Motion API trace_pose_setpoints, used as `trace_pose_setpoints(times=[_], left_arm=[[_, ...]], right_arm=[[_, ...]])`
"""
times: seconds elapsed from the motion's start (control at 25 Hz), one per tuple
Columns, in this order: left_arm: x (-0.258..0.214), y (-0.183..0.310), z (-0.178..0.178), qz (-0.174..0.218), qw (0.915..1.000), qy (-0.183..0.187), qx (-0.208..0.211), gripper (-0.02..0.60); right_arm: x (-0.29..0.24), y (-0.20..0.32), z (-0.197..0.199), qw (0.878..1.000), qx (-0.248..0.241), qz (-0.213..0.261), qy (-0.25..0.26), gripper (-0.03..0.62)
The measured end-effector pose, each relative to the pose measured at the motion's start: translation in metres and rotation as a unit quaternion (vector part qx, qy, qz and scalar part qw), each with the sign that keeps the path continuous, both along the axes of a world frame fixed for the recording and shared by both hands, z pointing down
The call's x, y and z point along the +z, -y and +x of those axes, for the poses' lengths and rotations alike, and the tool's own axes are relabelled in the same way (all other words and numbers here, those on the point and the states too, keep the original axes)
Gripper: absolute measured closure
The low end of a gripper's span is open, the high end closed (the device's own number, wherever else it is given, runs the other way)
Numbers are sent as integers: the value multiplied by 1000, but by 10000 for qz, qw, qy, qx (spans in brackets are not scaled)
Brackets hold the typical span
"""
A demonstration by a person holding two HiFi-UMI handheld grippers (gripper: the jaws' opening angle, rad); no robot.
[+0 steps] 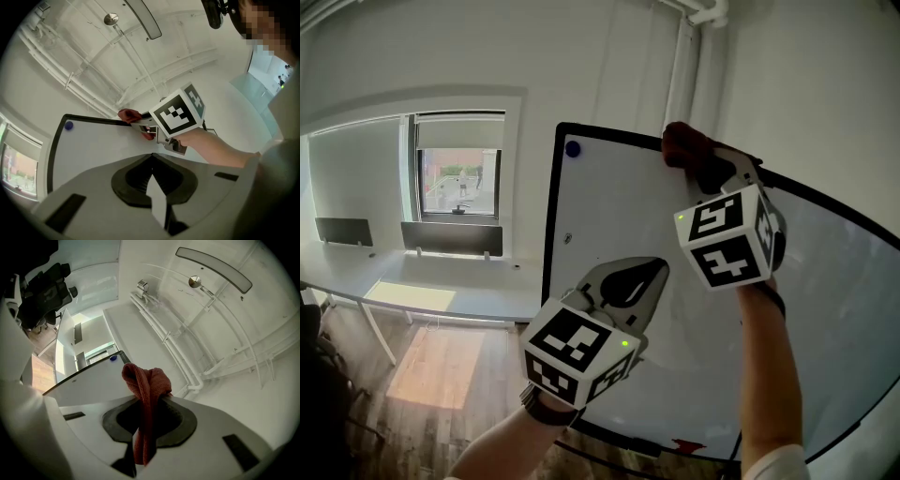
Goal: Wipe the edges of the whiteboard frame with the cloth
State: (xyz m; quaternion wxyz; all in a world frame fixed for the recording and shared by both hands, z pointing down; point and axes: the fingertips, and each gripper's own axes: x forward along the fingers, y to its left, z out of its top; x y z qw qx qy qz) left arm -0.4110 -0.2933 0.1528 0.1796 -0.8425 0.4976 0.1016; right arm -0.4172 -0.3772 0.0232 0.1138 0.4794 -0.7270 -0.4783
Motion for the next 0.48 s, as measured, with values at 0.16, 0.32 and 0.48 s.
trace_pose_setpoints(times=[0.16,0.32,0.48], left_arm=[[2,1,-12,5,10000,-44,-27,572],[5,9,-20,-26,9999,-116,-19,572],[6,10,-20,-42,9999,-158,21,572]], right_arm=[[0,0,-16,10000,-17,40,-55,533],[0,1,-28,9999,-26,66,-123,533],[-1,2,-39,9997,-43,75,-224,533]])
